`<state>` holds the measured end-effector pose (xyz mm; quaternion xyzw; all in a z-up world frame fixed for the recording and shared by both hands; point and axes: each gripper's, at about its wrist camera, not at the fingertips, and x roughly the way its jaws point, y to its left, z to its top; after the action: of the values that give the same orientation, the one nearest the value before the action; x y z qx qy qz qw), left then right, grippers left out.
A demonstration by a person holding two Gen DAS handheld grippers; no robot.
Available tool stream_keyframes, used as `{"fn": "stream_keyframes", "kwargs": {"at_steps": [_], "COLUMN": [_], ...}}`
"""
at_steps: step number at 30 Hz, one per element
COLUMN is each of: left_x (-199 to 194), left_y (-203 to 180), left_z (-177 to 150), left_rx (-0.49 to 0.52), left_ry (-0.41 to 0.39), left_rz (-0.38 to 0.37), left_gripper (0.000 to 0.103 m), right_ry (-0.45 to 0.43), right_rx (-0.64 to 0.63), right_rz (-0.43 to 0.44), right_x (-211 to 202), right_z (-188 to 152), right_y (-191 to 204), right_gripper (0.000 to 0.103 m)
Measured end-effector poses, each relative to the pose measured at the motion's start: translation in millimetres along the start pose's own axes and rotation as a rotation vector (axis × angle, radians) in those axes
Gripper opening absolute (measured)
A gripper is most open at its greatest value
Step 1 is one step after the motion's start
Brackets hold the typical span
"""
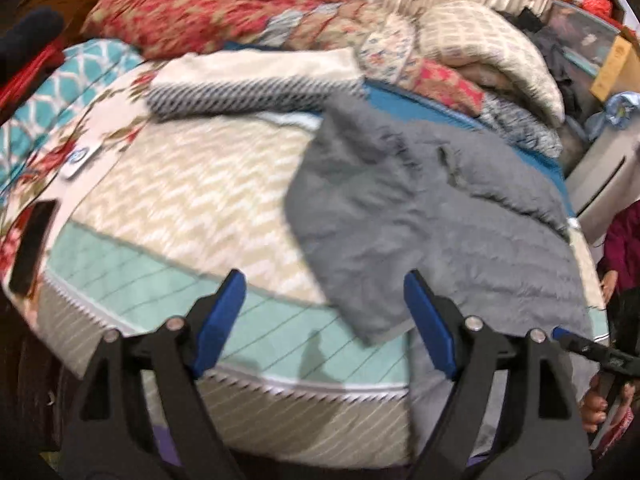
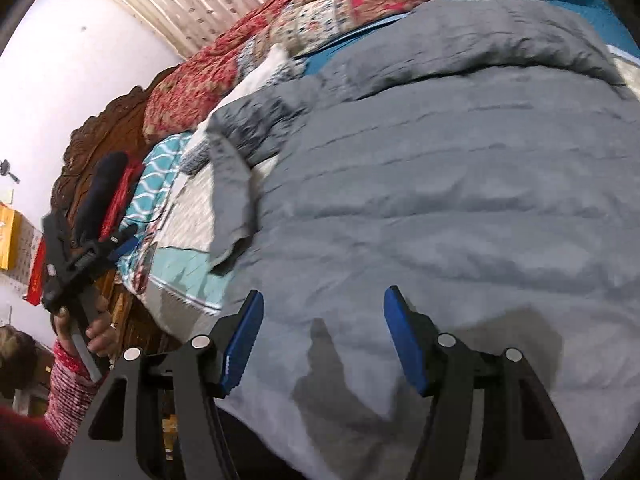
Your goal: Fold large clothes
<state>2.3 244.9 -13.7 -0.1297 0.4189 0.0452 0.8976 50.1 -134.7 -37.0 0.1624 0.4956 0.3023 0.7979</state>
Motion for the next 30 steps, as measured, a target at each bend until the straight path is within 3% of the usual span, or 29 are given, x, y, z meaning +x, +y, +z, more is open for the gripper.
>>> {"fn": "stream_keyframes", "kwargs": {"at_steps": [2, 10, 30], "left_x": [-4, 2, 22], "left_y": [6, -10, -29], "left_z": [0, 8, 9], "left_rx": [0.002, -0.022, 0.029], "left_ry": [-0.009, -0.027, 0.026], "left_rz": [-0.008, -0.09, -0.061], "left_gripper": [0.078, 0.078, 0.078], "right_ry": [0.012, 0.051, 0.052], "right_rx": [0.002, -0.04, 0.002], "right_rz": [0.033, 0.006, 0.034], "right_x": [2, 7, 14], "right_z": [-5, -21, -18], "right_y": [10, 26, 11], "right_gripper": [0.061, 0.061, 0.061]}}
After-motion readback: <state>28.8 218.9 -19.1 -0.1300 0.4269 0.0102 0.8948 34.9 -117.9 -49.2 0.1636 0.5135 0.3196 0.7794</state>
